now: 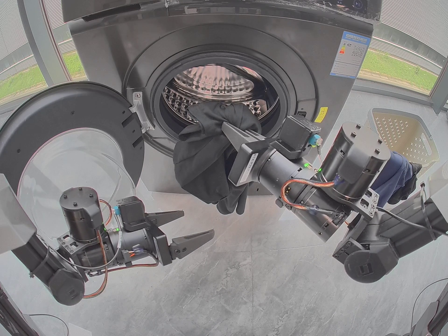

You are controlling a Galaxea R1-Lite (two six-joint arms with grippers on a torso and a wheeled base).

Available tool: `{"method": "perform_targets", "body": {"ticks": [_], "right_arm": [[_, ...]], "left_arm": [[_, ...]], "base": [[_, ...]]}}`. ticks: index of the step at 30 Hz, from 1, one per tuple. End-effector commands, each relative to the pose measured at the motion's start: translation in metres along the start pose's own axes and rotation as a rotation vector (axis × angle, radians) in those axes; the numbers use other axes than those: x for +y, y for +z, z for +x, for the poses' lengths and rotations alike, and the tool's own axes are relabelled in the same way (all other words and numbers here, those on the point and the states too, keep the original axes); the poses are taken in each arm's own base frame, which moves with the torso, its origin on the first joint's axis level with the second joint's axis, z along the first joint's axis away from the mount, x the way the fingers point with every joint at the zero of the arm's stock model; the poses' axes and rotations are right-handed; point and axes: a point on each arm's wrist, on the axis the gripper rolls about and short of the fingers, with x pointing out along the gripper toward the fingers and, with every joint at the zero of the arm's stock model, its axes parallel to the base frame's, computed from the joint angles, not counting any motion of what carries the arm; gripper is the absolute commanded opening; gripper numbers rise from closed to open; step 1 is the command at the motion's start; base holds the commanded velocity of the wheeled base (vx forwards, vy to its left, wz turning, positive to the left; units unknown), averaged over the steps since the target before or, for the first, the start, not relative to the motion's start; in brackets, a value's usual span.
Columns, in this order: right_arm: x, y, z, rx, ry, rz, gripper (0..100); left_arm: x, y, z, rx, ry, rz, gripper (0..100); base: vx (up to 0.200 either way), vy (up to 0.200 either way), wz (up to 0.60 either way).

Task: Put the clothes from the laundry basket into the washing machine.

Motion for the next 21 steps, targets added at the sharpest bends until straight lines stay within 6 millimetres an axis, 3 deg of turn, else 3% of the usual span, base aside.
{"method": "perform_targets", "body": {"ticks": [1, 14, 21], "right_arm": [[0.005, 0.003, -0.007, 0.003, 0.012, 0.004, 0], [0.008, 0.003, -0.007, -0.007, 0.022, 0.007, 0], [0.007, 0.000, -0.006, -0.002, 0.019, 0.005, 0]], "left_arm": [[0.016, -0.018, 0.028, 0.029, 0.000, -0.027, 100], [0.025, 0.000, 0.057, -0.094, -0.025, -0.026, 100], [0.016, 0.007, 0.058, -0.137, -0.059, -0.042, 100]], "base": [[0.000, 0.000, 0.00], [0.000, 0.000, 0.00], [0.000, 0.000, 0.00]]}}
